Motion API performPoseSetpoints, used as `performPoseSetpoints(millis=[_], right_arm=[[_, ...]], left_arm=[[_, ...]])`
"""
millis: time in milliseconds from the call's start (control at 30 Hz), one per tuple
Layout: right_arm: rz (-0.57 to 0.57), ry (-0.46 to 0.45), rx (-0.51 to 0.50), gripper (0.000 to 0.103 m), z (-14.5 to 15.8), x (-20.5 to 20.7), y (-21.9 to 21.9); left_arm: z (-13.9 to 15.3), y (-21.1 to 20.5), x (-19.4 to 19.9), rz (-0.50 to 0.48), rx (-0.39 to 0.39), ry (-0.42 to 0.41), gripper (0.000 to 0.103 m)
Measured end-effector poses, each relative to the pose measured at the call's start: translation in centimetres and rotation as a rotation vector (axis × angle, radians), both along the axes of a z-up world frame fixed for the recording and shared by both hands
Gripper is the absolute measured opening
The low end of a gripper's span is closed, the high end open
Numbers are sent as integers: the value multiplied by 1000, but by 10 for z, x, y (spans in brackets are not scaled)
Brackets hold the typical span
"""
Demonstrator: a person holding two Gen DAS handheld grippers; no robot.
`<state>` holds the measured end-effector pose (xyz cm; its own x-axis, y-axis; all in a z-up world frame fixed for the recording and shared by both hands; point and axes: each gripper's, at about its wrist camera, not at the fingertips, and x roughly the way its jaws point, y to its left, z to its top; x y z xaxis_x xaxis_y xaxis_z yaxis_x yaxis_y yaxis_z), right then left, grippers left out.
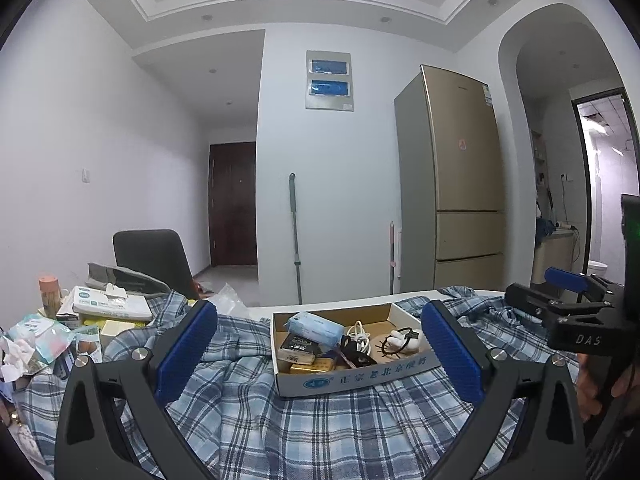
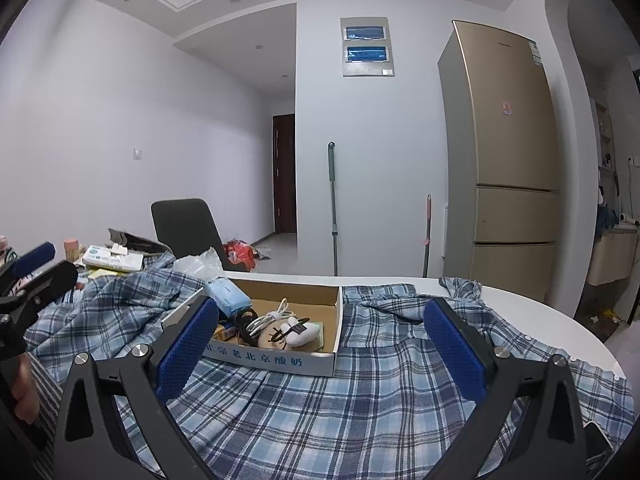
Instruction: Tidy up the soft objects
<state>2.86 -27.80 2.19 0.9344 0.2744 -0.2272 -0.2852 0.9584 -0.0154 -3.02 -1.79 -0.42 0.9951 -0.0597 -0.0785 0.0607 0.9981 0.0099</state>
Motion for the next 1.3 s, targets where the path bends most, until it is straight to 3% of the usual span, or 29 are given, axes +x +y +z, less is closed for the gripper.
performPoseSetpoints(millis=[600,833,1300], right_arm=[[1,4,-2,103,0,2,2],[15,11,-61,103,-3,2,14],[12,1,-41,103,-1,-1,10]], left_arm=[[-2,-6,0,0,8,9,103],[-1,-6,0,1,8,9,103],[-6,-7,4,23,30,28,103]])
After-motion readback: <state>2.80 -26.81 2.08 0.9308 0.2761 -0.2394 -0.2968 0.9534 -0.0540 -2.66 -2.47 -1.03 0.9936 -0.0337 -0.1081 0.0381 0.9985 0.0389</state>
